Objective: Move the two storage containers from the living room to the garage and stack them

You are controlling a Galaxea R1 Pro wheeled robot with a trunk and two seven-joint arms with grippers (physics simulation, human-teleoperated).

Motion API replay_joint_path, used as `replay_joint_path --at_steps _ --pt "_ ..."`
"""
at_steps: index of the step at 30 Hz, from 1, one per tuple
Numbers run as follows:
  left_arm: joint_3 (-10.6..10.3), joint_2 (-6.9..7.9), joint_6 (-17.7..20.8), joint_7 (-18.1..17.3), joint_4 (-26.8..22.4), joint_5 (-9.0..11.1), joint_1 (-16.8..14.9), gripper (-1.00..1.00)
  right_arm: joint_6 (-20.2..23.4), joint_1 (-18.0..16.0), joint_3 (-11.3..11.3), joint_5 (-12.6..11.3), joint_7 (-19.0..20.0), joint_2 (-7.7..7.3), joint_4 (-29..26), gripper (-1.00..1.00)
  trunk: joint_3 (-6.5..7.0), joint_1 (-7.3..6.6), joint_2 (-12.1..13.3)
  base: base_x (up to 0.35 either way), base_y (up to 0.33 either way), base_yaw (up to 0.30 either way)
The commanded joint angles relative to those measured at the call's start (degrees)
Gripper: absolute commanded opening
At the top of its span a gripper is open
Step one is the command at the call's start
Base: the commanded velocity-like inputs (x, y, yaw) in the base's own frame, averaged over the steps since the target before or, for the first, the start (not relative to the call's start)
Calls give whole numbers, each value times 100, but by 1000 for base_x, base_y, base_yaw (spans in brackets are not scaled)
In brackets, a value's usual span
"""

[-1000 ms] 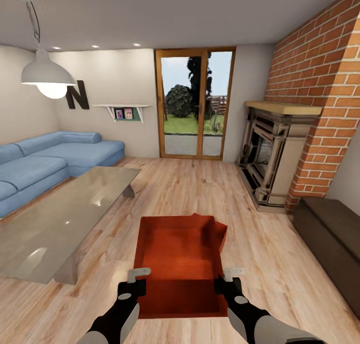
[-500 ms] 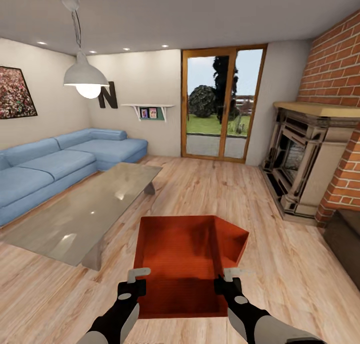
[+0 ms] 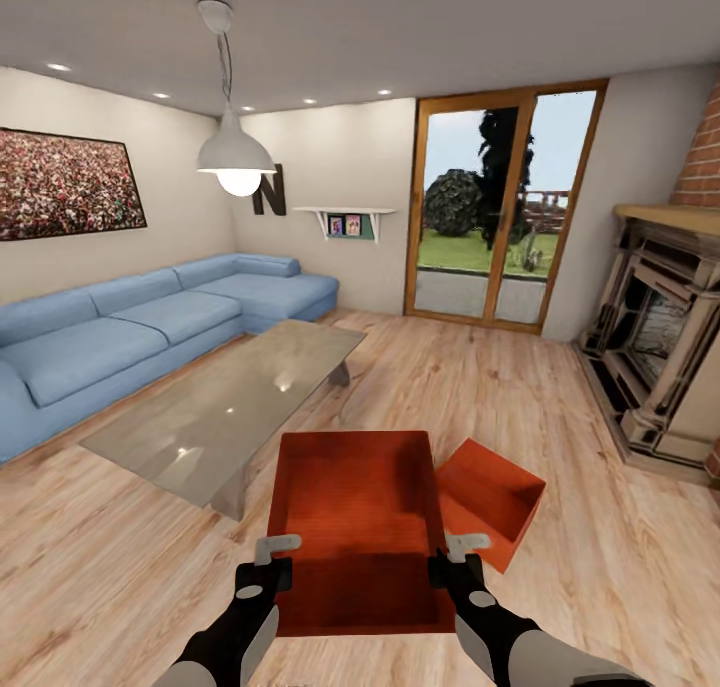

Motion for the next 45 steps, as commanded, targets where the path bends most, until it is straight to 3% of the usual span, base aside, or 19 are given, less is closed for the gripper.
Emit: replay_joint_path --at_steps 1,45 --pt "93 -6 13 39 -212 -47 -7 -100 -25 -1 -78 -53 -56 -2 14 -100 -8 0 -5 0 0 300" --pt "93 -6 13 39 -223 -50 -8 -100 -25 -1 -78 -53 -56 -2 14 -100 -8 0 -5 0 0 300"
